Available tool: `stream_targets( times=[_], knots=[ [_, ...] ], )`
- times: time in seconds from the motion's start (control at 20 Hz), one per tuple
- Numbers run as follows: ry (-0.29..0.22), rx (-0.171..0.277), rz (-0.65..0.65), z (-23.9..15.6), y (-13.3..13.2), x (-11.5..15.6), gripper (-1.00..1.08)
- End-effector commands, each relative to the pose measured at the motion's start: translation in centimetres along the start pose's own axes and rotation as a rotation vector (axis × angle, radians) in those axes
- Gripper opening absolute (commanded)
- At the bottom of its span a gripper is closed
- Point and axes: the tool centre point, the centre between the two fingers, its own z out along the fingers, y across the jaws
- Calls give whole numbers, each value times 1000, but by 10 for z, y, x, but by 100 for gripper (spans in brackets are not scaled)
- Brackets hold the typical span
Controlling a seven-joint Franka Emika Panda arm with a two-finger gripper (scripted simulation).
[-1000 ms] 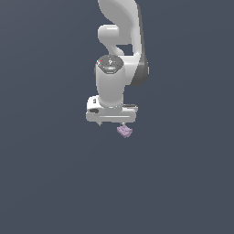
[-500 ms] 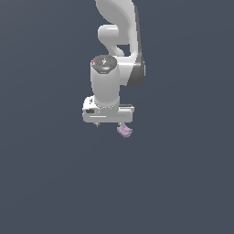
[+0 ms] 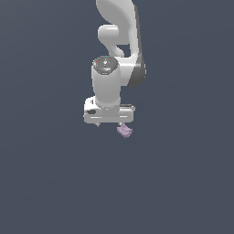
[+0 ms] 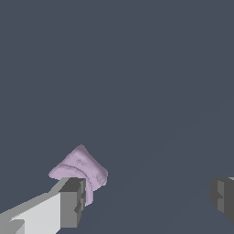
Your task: Pick up the object and move it to a goal position.
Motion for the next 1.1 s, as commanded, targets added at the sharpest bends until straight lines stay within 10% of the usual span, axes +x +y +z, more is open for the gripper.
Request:
stream_targets(
  times=[0.0, 1.05],
  knots=[
    [0, 0, -32, 3, -3, -2, 100],
    [2, 8, -620, 52, -66, -37, 100]
  ],
)
